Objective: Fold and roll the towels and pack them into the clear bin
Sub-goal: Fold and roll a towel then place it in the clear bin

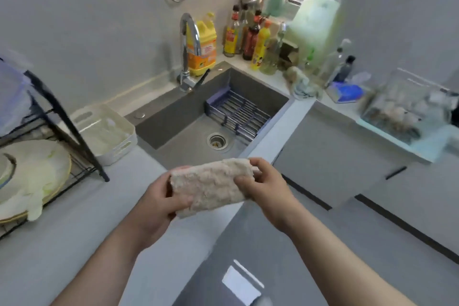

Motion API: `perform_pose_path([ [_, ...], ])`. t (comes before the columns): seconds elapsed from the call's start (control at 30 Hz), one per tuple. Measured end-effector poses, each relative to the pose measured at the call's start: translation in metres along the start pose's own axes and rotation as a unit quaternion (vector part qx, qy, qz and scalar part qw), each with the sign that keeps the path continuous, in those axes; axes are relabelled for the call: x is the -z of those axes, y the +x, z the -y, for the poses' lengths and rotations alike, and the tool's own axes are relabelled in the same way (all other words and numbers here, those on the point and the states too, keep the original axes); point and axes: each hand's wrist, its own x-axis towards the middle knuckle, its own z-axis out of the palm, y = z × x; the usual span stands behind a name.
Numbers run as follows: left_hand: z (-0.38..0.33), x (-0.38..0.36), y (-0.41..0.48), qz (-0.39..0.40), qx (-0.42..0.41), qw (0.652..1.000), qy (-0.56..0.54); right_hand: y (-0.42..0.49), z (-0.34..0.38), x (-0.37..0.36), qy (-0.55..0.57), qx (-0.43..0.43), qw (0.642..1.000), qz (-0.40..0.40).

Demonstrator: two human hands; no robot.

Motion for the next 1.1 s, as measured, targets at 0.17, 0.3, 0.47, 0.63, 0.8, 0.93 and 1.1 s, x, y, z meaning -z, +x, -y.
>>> perform_pose_path([
  [0.17,-0.011,-0.126,0.075,0.035,-0.025,0.998,0.047,-0.024,0.01,0.12,0.09,0.039,0.988,-0.122],
  [0.3,0.004,-0.235,0.12,0.078,-0.026,0.994,0.071,-0.047,0.005,0.219,0.147,0.053,0.974,-0.165],
  [0.47,0.028,-0.348,0.163,0.137,-0.018,0.986,0.088,-0.07,0.004,0.324,0.105,0.04,0.963,-0.245],
  [0.63,0.034,-0.436,0.195,0.202,-0.009,0.974,0.106,-0.077,0.014,0.407,0.169,0.034,0.935,-0.311],
  [0.8,0.033,-0.497,0.258,0.236,0.001,0.966,0.106,-0.045,0.023,0.47,0.211,0.033,0.912,-0.35],
  [0.93,0.039,-0.529,0.333,0.246,0.015,0.962,0.114,0.012,0.025,0.523,0.259,0.019,0.893,-0.367],
  [1.1,0.032,-0.571,0.435,0.257,0.022,0.957,0.136,0.092,0.045,0.583,0.284,0.018,0.876,-0.389],
])
